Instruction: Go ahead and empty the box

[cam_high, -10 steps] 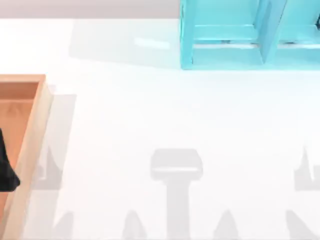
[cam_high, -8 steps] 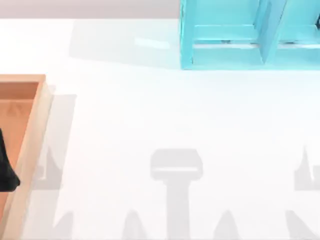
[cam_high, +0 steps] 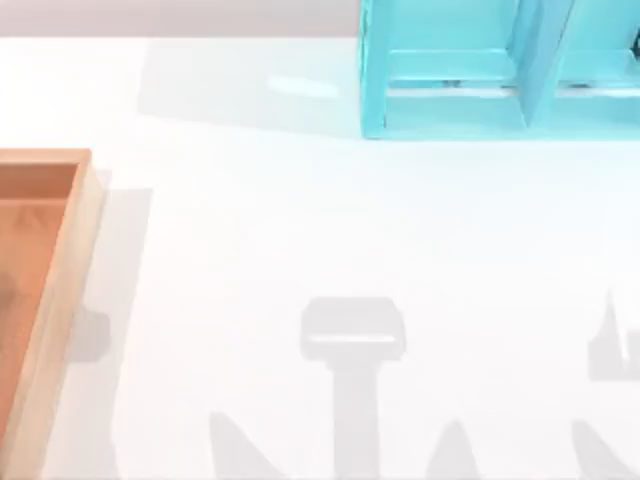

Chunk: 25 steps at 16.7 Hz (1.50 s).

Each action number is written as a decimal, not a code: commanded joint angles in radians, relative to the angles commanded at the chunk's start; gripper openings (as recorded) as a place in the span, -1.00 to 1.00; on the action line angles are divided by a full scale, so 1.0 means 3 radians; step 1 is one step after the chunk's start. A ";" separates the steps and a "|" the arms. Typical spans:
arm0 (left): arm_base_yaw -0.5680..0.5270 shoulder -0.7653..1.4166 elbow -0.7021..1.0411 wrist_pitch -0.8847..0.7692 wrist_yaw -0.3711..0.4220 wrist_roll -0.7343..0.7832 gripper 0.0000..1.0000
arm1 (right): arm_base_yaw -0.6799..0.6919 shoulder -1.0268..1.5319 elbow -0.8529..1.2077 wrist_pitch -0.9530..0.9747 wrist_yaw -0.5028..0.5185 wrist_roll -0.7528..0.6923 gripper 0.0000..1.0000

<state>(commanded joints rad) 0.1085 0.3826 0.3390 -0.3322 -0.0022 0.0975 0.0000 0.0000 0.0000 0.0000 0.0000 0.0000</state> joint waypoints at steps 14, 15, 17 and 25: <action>0.0911 0.3845 0.2892 -0.2816 -0.0021 0.0818 1.00 | 0.0000 0.0000 0.0000 0.0000 0.0000 0.0000 1.00; 0.0939 0.3943 0.2980 -0.2903 -0.0022 0.0844 1.00 | 0.0000 0.0000 0.0000 0.0000 0.0000 0.0000 1.00; 0.0968 0.4040 0.3073 -0.2994 -0.0023 0.0870 1.00 | 0.0000 0.0000 0.0000 0.0000 0.0000 0.0000 1.00; 0.0964 0.4094 0.2914 -0.2783 -0.0023 0.0866 1.00 | 0.0000 0.0000 0.0000 0.0000 0.0000 0.0000 1.00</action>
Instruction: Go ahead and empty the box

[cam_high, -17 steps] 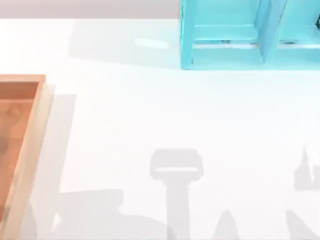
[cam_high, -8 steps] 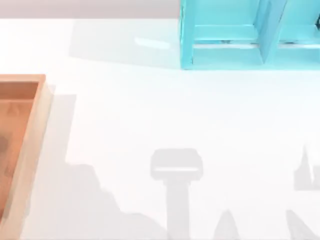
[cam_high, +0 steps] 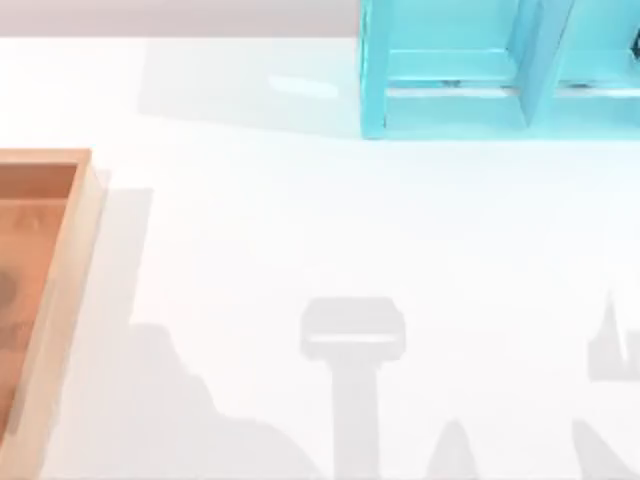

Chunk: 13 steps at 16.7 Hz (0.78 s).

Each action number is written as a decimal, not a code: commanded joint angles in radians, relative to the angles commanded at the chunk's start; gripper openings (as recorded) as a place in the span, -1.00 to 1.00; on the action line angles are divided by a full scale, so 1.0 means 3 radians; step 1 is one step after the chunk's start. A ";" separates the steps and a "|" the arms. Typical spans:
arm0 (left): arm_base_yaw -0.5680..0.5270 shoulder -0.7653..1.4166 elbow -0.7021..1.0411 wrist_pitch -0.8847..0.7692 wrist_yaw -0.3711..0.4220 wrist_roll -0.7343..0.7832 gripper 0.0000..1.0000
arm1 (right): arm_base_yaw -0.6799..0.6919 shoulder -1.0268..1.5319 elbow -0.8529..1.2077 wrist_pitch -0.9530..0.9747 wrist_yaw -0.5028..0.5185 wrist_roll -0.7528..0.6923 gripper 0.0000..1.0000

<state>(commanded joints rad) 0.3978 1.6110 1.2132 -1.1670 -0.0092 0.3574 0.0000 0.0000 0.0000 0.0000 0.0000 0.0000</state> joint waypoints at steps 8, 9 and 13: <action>0.0026 0.0297 -0.0715 0.1013 0.0001 0.0031 1.00 | 0.0000 0.0000 0.0000 0.0000 0.0000 0.0000 1.00; 0.0028 0.0319 -0.0768 0.1088 0.0001 0.0033 1.00 | 0.0000 0.0000 0.0000 0.0000 0.0000 0.0000 1.00; 0.0029 0.0335 -0.0803 0.1137 0.0001 0.0035 1.00 | 0.0000 0.0000 0.0000 0.0000 0.0000 0.0000 1.00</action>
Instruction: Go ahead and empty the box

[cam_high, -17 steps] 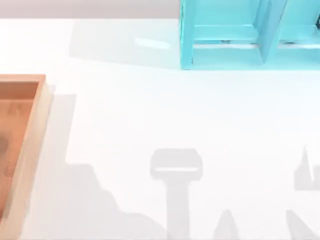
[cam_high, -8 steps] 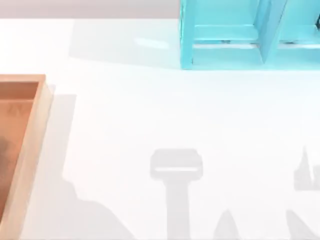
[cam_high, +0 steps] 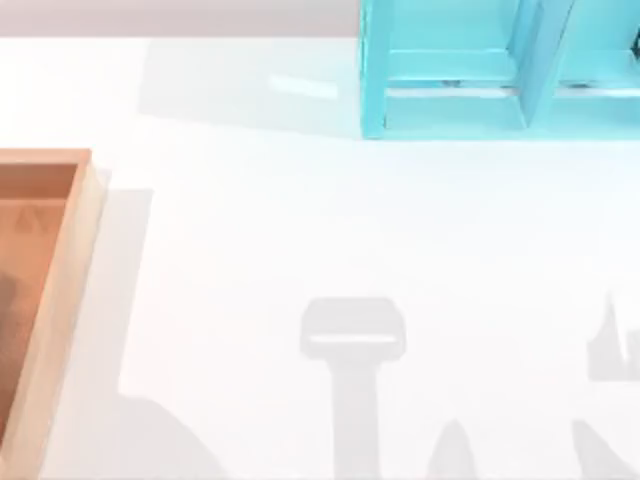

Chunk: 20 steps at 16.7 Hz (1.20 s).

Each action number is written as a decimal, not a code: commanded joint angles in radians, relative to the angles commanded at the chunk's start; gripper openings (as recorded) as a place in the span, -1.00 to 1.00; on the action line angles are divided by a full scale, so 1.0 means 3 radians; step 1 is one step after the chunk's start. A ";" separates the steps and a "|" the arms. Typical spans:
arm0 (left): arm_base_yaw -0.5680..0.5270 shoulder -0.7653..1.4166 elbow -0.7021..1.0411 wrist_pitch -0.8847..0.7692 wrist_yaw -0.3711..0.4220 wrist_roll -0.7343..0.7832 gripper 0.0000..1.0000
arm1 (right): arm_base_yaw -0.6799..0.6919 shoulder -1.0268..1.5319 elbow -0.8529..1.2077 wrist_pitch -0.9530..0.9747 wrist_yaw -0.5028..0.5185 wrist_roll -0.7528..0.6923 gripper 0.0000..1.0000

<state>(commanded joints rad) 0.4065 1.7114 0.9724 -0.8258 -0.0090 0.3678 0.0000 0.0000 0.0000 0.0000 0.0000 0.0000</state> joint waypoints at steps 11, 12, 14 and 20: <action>0.0000 0.0000 0.0000 0.0000 0.0000 0.0000 -0.51 | 0.0000 0.0000 0.0000 0.0000 0.0000 0.0000 1.00; 0.0000 0.0000 0.0000 0.0000 0.0000 0.0000 -0.66 | 0.0000 0.0000 0.0000 0.0000 0.0000 0.0000 1.00; 0.0000 0.0000 0.0000 0.0000 0.0000 0.0000 -0.96 | 0.0000 0.0000 0.0000 0.0000 0.0000 0.0000 1.00; 0.0000 0.0000 0.0000 0.0000 0.0000 0.0000 -1.00 | 0.0000 0.0000 0.0000 0.0000 0.0000 0.0000 1.00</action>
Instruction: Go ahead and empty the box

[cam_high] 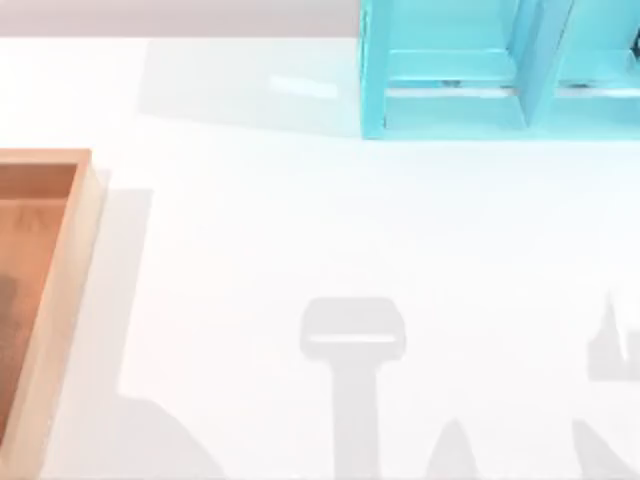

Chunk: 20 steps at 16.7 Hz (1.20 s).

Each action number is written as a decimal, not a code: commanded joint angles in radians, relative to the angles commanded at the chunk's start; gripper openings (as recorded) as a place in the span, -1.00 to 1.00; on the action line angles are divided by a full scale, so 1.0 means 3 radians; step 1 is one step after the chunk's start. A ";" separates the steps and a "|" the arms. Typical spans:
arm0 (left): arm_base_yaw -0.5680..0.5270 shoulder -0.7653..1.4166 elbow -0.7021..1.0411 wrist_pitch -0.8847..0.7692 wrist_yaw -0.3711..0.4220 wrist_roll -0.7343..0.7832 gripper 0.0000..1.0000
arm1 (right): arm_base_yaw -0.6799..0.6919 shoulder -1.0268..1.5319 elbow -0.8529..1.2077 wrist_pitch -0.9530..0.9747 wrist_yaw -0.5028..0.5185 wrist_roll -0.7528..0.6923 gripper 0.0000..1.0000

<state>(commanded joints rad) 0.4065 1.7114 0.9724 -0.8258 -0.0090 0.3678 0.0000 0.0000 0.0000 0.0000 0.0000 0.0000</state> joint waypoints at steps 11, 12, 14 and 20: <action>-0.0004 -0.0145 0.0607 -0.0771 0.0000 -0.0004 -1.00 | 0.0000 0.0000 0.0000 0.0000 0.0000 0.0000 1.00; -0.0006 -0.0181 0.0730 -0.0926 0.0000 -0.0006 -1.00 | 0.0000 0.0000 0.0000 0.0000 0.0000 0.0000 1.00; -0.0012 -0.0257 0.0969 -0.1229 0.0000 -0.0010 -1.00 | 0.0000 0.0000 0.0000 0.0000 0.0000 0.0000 1.00; -0.0024 -0.0395 0.1360 -0.1748 0.0001 -0.0022 -1.00 | 0.0000 0.0000 0.0000 0.0000 0.0000 0.0000 1.00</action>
<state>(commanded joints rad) 0.3992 1.5929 1.3803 -1.3500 -0.0086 0.3612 0.0000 0.0000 0.0000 0.0000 0.0000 0.0000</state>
